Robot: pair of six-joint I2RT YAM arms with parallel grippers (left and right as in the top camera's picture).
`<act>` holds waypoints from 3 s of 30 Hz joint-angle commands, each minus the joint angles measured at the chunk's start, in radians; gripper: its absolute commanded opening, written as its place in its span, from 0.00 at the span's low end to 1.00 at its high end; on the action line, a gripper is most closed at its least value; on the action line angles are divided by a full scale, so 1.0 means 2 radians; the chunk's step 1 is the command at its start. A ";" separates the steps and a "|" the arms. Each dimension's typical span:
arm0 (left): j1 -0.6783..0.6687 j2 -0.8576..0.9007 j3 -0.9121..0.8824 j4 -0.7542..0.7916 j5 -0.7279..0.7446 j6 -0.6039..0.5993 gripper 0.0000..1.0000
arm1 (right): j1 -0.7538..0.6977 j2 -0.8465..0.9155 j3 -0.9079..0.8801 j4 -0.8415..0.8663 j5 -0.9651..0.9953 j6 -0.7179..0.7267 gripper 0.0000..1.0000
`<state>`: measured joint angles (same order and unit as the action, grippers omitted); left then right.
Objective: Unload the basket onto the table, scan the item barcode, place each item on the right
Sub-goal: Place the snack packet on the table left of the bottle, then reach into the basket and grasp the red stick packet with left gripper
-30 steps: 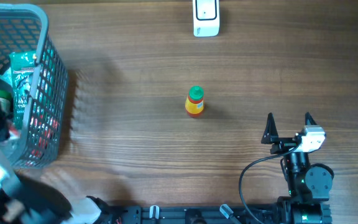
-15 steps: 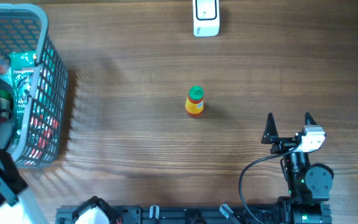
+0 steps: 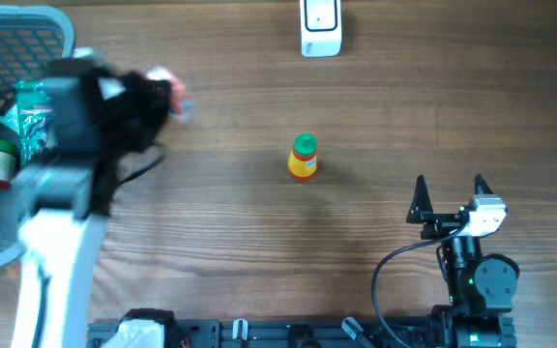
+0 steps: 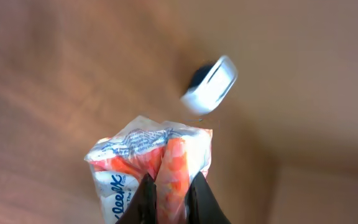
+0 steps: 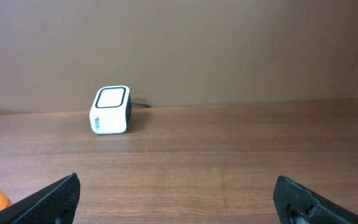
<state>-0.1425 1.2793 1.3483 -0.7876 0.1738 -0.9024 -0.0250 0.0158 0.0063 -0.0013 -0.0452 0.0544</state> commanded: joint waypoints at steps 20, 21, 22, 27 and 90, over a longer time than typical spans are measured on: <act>-0.139 0.301 -0.001 -0.031 -0.024 -0.140 0.73 | 0.002 -0.001 0.000 0.001 -0.006 -0.004 1.00; -0.138 0.296 -0.001 -0.033 -0.024 -0.135 0.79 | 0.002 -0.001 0.000 0.001 -0.006 -0.004 1.00; -0.136 0.291 0.001 -0.033 -0.024 -0.126 0.84 | 0.002 -0.001 0.000 0.001 -0.006 -0.004 1.00; -0.123 0.242 0.046 -0.072 -0.057 -0.098 0.95 | 0.002 -0.001 0.000 0.001 -0.006 -0.004 1.00; 0.442 0.215 -0.185 -0.030 -0.092 -0.223 0.86 | 0.002 -0.001 0.000 0.001 -0.006 -0.004 1.00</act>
<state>0.7380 1.6985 1.0378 -0.8692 -0.0273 -1.3239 -0.0250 0.0158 0.0059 -0.0013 -0.0452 0.0544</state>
